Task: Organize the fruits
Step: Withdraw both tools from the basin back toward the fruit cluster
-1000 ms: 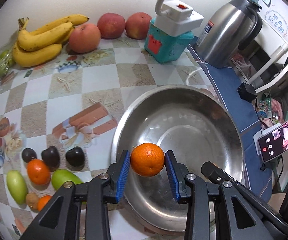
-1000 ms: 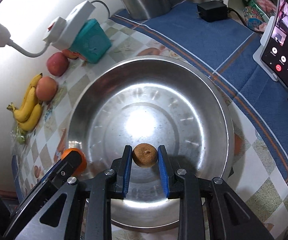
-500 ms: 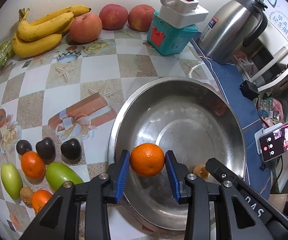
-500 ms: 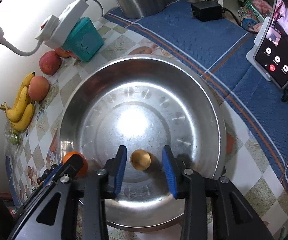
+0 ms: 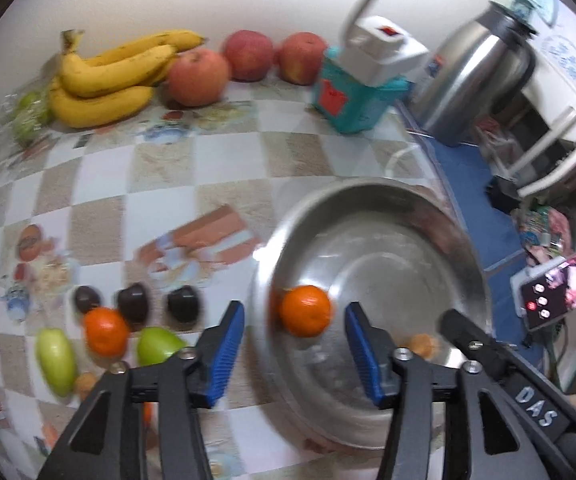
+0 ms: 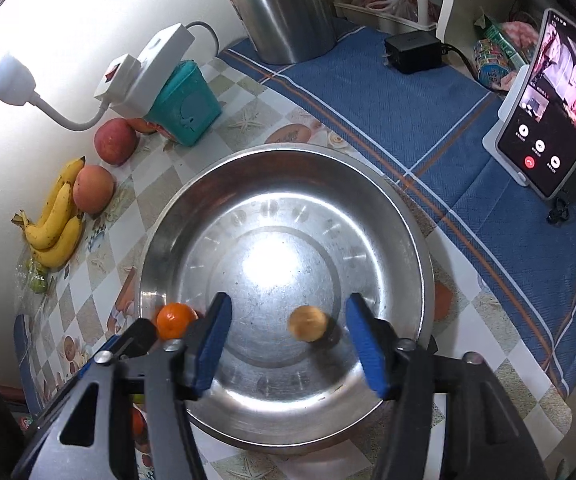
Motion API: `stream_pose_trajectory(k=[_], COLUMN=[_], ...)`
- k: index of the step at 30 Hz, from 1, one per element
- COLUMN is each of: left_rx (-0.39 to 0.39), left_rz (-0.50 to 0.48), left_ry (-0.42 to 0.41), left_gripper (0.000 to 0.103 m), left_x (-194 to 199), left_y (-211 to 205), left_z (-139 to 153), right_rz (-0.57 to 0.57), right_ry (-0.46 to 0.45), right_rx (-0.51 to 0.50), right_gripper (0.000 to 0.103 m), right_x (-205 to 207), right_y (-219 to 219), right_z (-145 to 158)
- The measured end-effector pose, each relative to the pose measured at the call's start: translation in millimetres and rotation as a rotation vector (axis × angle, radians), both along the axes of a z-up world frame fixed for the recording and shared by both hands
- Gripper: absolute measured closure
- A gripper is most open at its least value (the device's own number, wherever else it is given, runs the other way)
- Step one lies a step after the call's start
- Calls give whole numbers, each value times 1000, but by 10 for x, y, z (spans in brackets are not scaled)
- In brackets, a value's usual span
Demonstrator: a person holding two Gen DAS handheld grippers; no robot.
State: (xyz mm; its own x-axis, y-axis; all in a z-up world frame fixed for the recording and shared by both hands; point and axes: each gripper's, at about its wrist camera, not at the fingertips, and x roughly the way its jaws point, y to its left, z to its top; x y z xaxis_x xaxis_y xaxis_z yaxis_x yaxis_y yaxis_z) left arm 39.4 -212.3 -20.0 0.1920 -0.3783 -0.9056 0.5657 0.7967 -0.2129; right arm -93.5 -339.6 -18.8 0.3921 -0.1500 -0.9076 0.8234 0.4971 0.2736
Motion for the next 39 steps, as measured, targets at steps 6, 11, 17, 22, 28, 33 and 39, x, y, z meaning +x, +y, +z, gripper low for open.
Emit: stream_pose_trajectory(k=[6, 11, 17, 22, 28, 33, 39], left_rx=[153, 255, 321, 322, 301, 284, 259], left_rz=[141, 227, 276, 304, 345, 375, 428], left_ry=[-78, -146, -209, -223, -229, -223, -192], left_gripper=[20, 1, 0, 0, 0, 0, 0], left_x=[191, 316, 374, 417, 460, 494, 542], left_y=[355, 668, 924, 1080, 1283, 1467, 1721], left_z=[-48, -87, -16, 66, 181, 232, 238], right_rz=[40, 71, 122, 161, 213, 245, 315], right_ry=[17, 23, 46, 43, 48, 33, -5], right_rx=[-11, -16, -49, -77, -119, -126, -99], right_gripper=[29, 29, 18, 11, 10, 10, 9], right_x=[66, 110, 182, 245, 334, 409, 551], right_y=[49, 82, 155, 252, 400, 506, 731], right_z=[-9, -8, 5, 37, 78, 109, 147])
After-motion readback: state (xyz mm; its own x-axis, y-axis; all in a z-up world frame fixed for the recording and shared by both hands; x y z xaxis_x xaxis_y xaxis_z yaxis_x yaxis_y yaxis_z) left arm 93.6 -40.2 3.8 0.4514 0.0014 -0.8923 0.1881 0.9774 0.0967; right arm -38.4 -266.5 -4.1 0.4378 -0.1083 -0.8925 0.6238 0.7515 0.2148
